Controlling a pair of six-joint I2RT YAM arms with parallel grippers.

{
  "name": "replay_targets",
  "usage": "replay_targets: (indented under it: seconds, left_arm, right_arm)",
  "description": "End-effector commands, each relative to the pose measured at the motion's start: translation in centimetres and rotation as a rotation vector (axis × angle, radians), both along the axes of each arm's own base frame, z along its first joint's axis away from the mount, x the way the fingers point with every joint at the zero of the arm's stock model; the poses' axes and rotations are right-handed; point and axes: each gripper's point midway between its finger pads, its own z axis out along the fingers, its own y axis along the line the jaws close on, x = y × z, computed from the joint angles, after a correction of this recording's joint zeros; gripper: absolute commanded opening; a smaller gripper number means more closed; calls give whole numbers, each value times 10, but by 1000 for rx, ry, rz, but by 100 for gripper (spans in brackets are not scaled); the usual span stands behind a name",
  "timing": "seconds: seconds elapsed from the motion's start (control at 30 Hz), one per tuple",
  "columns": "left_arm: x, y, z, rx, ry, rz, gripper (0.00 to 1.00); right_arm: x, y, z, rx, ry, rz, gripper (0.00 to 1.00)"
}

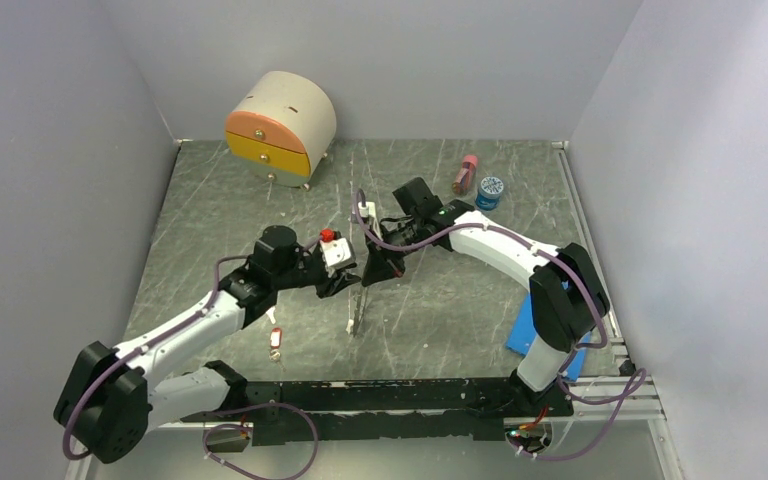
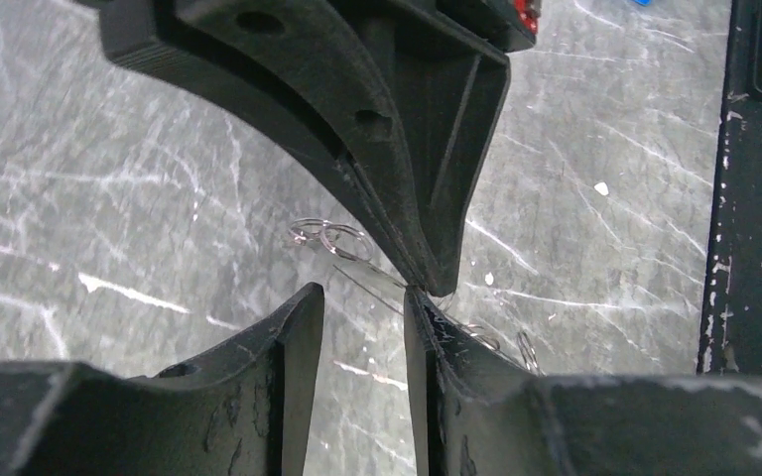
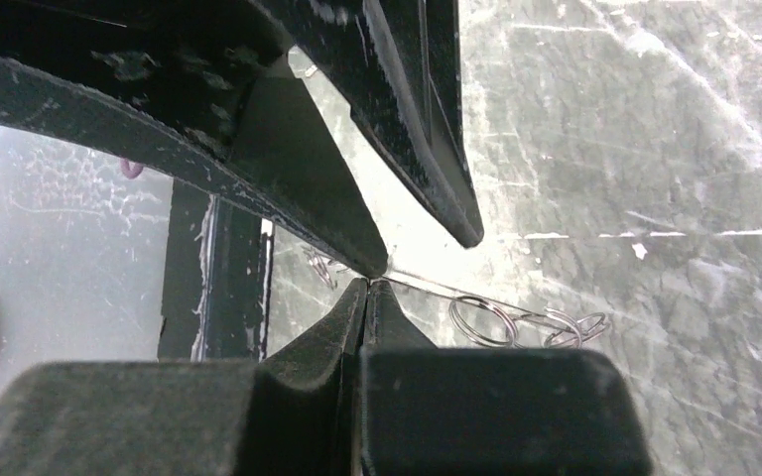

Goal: Put the keys on the keyring

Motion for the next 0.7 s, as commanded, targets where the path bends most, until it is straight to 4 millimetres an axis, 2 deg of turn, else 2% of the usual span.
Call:
replay_targets:
  seconds: [0.0, 0.1, 0.27, 0.37, 0.4, 0.53, 0.67]
  left_arm:
    - [2, 17, 9, -2, 57, 147, 41]
    - [1, 31, 10, 10, 113, 244, 43]
    - [-7, 42, 12, -10, 226, 343, 52]
    - [-18, 37, 11, -59, 338, 351, 56]
    - [-22, 35, 9, -73, 370, 348, 63]
    - [-35, 22, 5, -101, 442, 345, 62]
    - [-35, 21, -4, -95, 458, 391, 63]
  right_arm:
    - [1, 15, 11, 96, -4, 11, 0]
    - [3, 16, 12, 105, -15, 1, 0]
    - [7, 16, 10, 91, -25, -17, 0]
    - [8, 16, 8, 85, -22, -30, 0]
    - [9, 16, 8, 85, -23, -34, 0]
    - [11, 16, 6, 78, -27, -47, 0]
    - [11, 15, 4, 69, -26, -54, 0]
